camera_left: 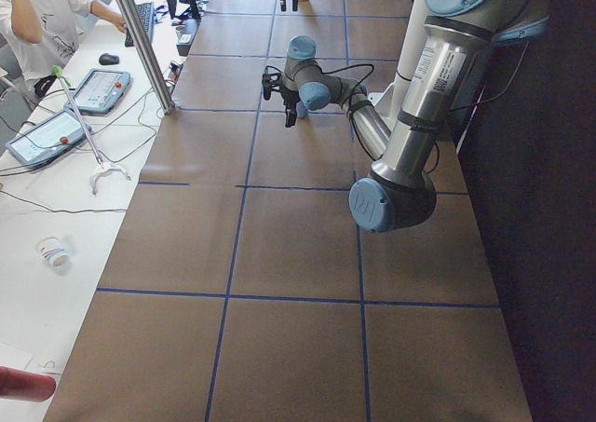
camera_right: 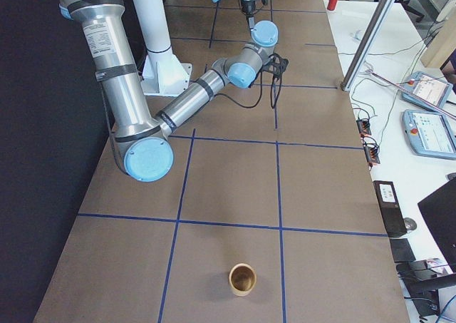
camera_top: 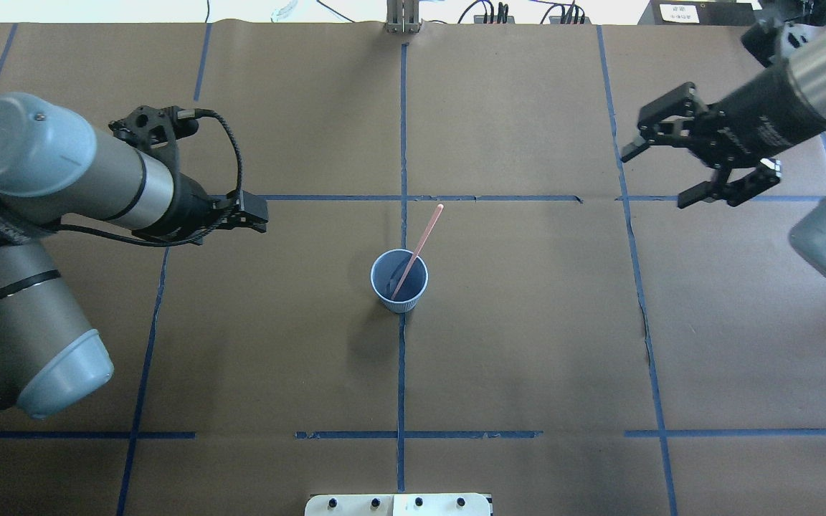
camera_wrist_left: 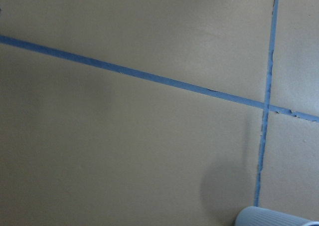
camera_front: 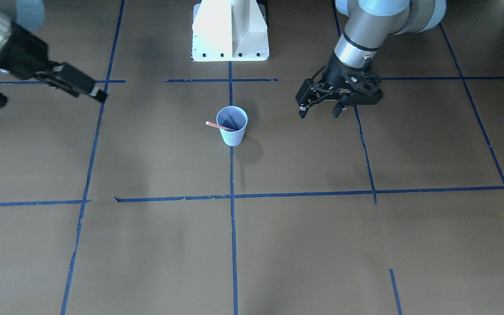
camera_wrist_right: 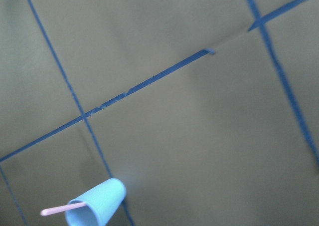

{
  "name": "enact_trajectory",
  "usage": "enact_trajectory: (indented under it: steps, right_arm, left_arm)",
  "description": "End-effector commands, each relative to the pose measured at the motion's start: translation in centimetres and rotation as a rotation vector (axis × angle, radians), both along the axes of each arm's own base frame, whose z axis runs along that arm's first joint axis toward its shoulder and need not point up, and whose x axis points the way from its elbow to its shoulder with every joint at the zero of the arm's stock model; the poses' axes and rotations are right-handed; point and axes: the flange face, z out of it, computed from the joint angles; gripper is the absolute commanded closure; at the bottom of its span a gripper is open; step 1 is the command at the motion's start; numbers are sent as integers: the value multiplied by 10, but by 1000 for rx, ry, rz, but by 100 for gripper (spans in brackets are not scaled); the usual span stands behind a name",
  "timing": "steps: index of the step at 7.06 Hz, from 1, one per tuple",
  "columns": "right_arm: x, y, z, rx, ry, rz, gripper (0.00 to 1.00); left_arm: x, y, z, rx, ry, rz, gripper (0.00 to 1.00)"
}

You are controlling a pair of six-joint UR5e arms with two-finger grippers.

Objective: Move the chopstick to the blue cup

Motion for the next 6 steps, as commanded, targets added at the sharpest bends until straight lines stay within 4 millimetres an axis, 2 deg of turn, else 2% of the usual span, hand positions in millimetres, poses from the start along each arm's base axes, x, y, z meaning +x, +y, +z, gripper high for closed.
enact_trajectory:
  steps: [1,2,3,4,5,6]
  right_arm:
    - [86,24,120,220,139,-41,0]
    - [116,33,165,310,242,-59,0]
    - [152,48,214,376,297,-100,0]
    - [179,55,261,421,329,-146,0]
    - [207,61,300,431,351,-190,0]
    - [241,69,330,446,389,-248,0]
  left_arm:
    - [-70,5,76,139,-160,98,0]
    - [-103,-3,100,191,-210,144,0]
    - [-145,-2,136,188,-229,206,0]
    - [-196,3,179,210,-273,270,0]
    - [-241,-4,216,208,-298,337,0]
    - [-272,-11,234,173,-289,388,0]
